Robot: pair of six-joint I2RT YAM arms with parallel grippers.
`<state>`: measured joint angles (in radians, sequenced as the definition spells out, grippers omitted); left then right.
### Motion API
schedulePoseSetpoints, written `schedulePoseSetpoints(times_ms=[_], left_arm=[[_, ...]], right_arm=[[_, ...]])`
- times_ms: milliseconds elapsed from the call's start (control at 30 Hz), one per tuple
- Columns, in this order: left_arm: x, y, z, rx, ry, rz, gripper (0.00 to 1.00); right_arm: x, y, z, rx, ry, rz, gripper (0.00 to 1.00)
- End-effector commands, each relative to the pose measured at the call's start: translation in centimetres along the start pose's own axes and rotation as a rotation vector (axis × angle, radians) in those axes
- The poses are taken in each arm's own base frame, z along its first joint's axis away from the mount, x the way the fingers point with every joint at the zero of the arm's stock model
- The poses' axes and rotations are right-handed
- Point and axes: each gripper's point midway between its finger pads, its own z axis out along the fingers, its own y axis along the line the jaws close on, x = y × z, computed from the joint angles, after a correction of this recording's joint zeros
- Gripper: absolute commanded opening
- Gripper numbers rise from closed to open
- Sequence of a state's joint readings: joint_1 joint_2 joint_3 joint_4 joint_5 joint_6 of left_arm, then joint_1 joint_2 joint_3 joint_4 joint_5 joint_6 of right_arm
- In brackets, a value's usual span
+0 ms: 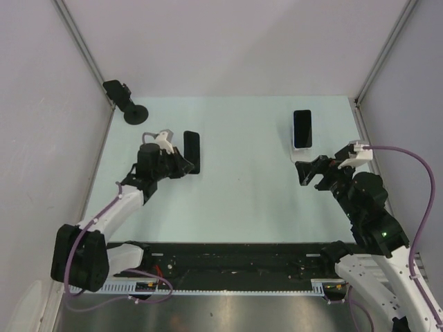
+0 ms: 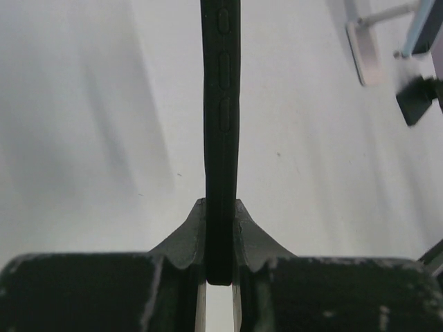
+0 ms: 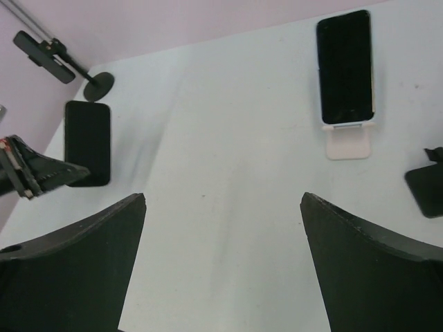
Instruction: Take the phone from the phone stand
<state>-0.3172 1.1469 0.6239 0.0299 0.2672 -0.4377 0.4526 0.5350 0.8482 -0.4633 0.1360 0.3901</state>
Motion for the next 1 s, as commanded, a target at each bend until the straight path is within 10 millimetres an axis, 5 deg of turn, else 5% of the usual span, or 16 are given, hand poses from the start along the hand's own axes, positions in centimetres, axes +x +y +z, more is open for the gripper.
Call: schedulePoseSetpoints(times_ms=[0, 200, 267, 300, 533, 967], left_arm=[[-6.0, 0.3, -0.5, 0.102, -0.041, -0.106, 0.01], [-8.5, 6.2, 1.3, -0.016, 0.034, -0.12, 0.0], [-7.8, 7.6, 3.0, -0.03, 0.079, -0.138, 0.0], [-9.3, 9.2, 2.9, -0.053, 0.053, -0.145, 0.01], [-9.0, 14.7, 6.4, -0.111, 0.12, -0.151, 0.0], [-6.1, 19.1, 7.8, -0.061, 0.269, -0.236, 0.01]], right_arm=[[-0.4, -2.5, -1.1, 0.103, -0.012, -0.108, 1.0], [-0.7, -4.1, -1.8, 0.182, -0.081, -0.129, 1.0], [-0.7, -4.7, -2.3, 0.204, -0.115, -0.123, 1.0], [-0.8, -4.8, -2.4, 0.207, -0.125, -0.117, 1.0], [-0.6, -6.1, -3.2, 0.252, -0.154, -0.109, 1.0], [0.3, -6.7, -1.6, 0.268, -0.106, -0.081, 1.0]])
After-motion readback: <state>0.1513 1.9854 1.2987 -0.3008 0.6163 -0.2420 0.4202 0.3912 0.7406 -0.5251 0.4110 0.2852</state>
